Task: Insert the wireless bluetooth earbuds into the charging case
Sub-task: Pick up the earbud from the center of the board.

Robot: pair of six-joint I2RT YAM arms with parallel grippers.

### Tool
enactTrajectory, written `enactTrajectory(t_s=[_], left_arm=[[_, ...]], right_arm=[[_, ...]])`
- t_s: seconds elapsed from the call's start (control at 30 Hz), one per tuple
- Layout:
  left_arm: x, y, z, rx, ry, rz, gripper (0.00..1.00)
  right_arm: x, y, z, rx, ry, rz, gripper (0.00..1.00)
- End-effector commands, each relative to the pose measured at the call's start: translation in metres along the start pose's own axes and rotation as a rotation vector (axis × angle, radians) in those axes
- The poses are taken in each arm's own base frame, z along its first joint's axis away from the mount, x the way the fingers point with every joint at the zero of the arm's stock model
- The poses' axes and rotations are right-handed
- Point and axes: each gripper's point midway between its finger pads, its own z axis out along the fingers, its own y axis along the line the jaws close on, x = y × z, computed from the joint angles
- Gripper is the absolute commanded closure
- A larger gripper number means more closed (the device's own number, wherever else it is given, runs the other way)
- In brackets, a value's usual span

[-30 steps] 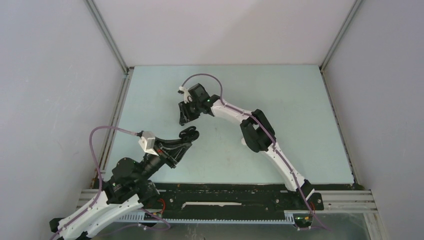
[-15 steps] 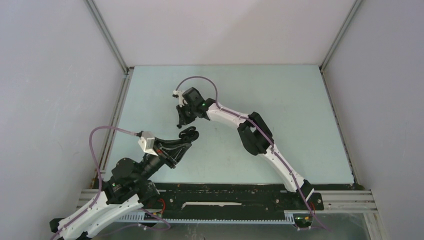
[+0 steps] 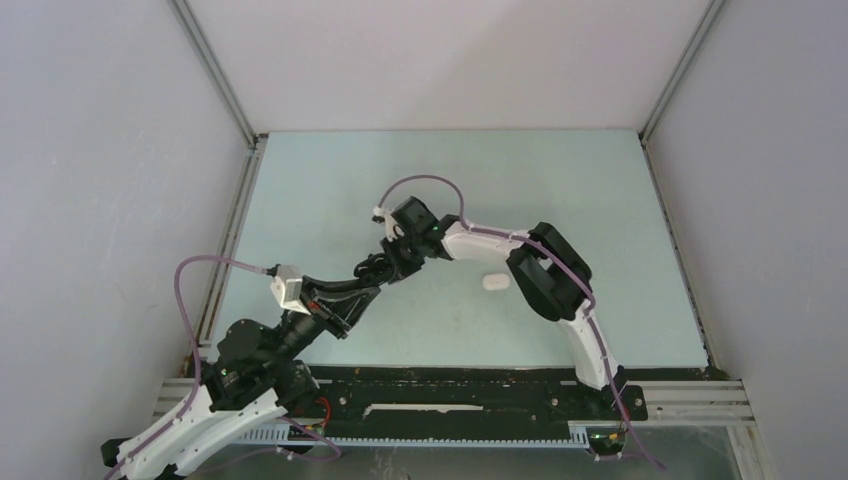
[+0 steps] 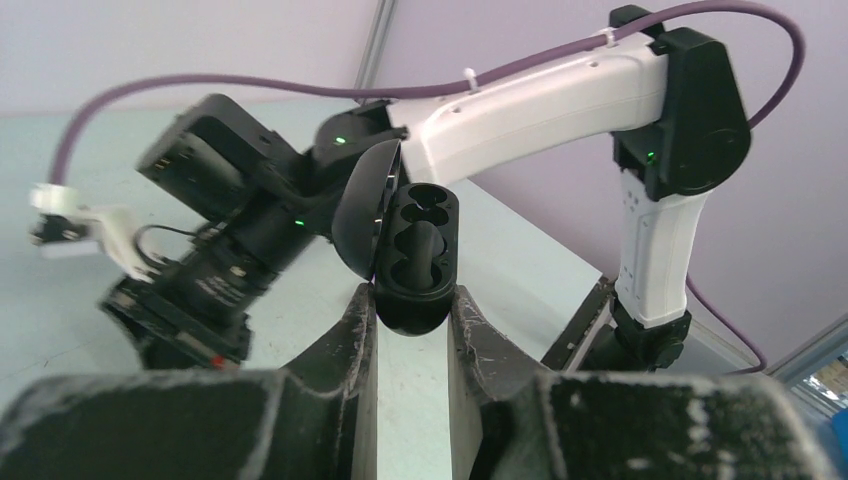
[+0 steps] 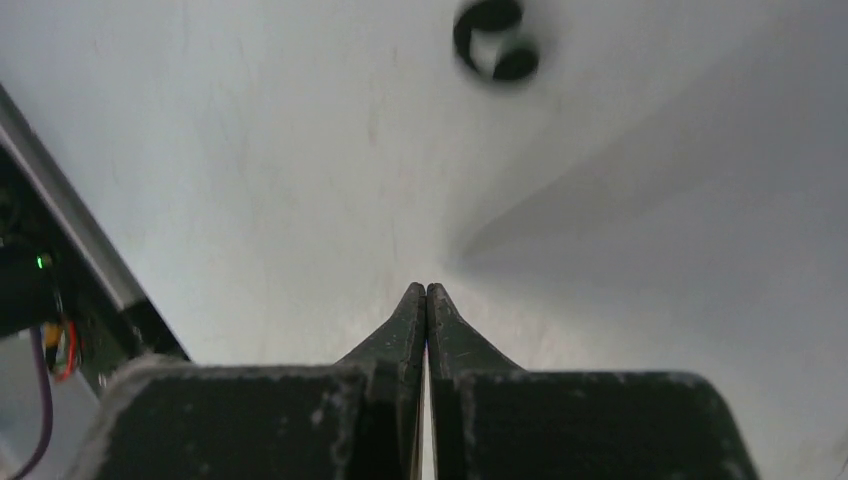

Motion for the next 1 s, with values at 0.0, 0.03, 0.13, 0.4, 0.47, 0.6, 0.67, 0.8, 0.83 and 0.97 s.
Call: enactTrajectory(t_s=[0.0, 0.03, 0.13, 0.4, 0.47, 0.6, 0.67, 0.8, 0.83, 0.97], left_arm=[[-0.018, -0.011, -0.004, 0.045, -0.046, -0.02, 1.0], [-0.018, -0.012, -0.004, 0.047, -0.046, -0.021, 1.0], [-0.021, -0.014, -0.005, 0.055, -0.052, -0.025, 1.0], [-0.025, -0.01, -0.01, 0.034, -0.066, -0.019, 1.0], [-0.031, -0.009, -0.011, 0.024, -0.076, -0.006, 1.0], [-0.051, 0.016, -0.018, -0.136, -0.113, 0.028, 1.0], [-0.059, 0.037, -0.024, -0.265, -0.12, 0.052, 1.0], [-0.063, 0.08, -0.04, -0.519, -0.131, 0.097, 1.0], [-0.061, 0.089, -0.044, -0.572, -0.131, 0.103, 1.0], [-0.056, 0.109, -0.054, -0.694, -0.129, 0.137, 1.0]], right_arm=[[0.006, 0.034, -0.047, -0.091, -0.08, -0.026, 1.0], [0.011, 0.036, -0.053, -0.102, -0.086, -0.044, 1.0], [0.01, 0.044, -0.072, -0.161, -0.107, -0.156, 1.0], [-0.004, 0.012, -0.089, -0.132, -0.143, -0.671, 0.76], [-0.005, 0.002, -0.085, -0.099, -0.14, -0.805, 0.74], [-0.012, -0.006, -0.079, -0.074, -0.19, -0.943, 0.73], [-0.019, -0.003, -0.078, -0.058, -0.215, -0.984, 0.73], [-0.031, 0.012, -0.07, -0.005, -0.254, -1.117, 0.72], [-0.035, 0.011, -0.066, 0.034, -0.256, -1.135, 0.72], [-0.046, 0.016, -0.05, 0.081, -0.226, -1.143, 0.71]])
